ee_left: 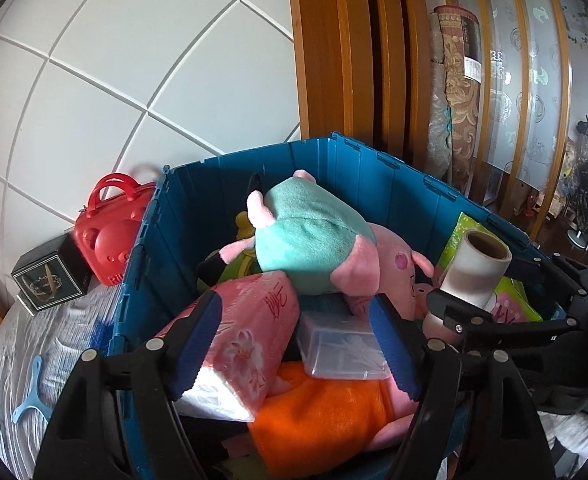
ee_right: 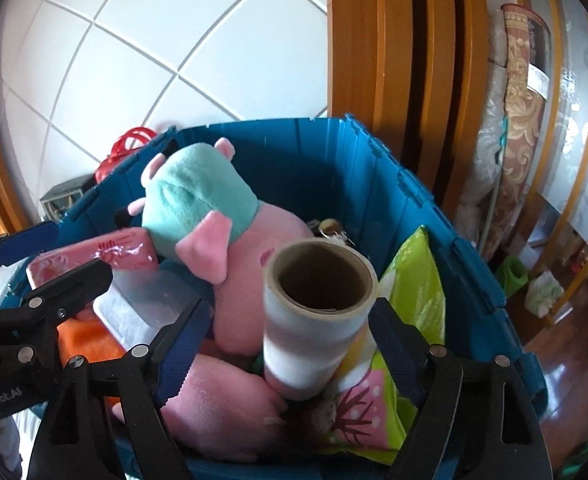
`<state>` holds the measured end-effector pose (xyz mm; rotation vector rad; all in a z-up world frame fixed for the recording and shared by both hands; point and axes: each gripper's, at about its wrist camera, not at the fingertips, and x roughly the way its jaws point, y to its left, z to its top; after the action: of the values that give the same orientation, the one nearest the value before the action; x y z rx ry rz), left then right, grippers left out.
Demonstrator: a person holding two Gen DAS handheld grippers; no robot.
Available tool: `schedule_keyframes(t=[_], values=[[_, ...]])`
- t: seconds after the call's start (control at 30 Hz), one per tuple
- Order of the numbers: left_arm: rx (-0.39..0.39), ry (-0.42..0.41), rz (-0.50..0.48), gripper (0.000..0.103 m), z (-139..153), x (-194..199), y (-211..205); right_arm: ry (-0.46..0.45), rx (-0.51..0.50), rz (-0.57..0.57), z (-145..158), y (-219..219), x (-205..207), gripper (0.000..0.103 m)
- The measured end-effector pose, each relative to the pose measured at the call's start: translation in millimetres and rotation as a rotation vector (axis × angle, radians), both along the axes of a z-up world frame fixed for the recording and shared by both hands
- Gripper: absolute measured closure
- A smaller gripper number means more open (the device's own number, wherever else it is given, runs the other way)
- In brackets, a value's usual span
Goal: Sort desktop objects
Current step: 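Carry floss box and lint roller into the blue bin and open both tools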
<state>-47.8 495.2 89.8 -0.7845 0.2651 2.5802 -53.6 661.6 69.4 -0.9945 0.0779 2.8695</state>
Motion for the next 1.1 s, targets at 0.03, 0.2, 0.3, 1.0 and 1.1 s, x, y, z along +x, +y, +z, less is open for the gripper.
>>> schedule_keyframes(t=[0.03, 0.2, 0.3, 1.0, 1.1], values=[[0.004, 0.001, 0.002, 0.028, 0.7, 1.0, -1.5, 0.002, 0.003, -0.004, 0.9, 0.0, 1.4, 0.017], [0.028, 0.003, -0.003, 0.028, 3.7, 7.3, -8.4, 0.035, 0.006, -0.04, 6.6, 5.9, 18.6, 0.005], [0.045, 0.008, -0.002, 0.028, 6.6, 11.4, -13.9, 0.06, 0.002, -0.054, 12.4, 8.3, 29.8, 0.0], [0.067, 0.035, 0.091, 0.028, 3.4, 45.2, -79.3, 0.19, -0.044, 0.027, 30.7, -34.7, 65.2, 0.0], [0.063, 0.039, 0.16, 0.028, -1.5, 44.8, -100.2, 0.212, -0.079, 0.071, 28.2, -47.1, 63.4, 0.0]])
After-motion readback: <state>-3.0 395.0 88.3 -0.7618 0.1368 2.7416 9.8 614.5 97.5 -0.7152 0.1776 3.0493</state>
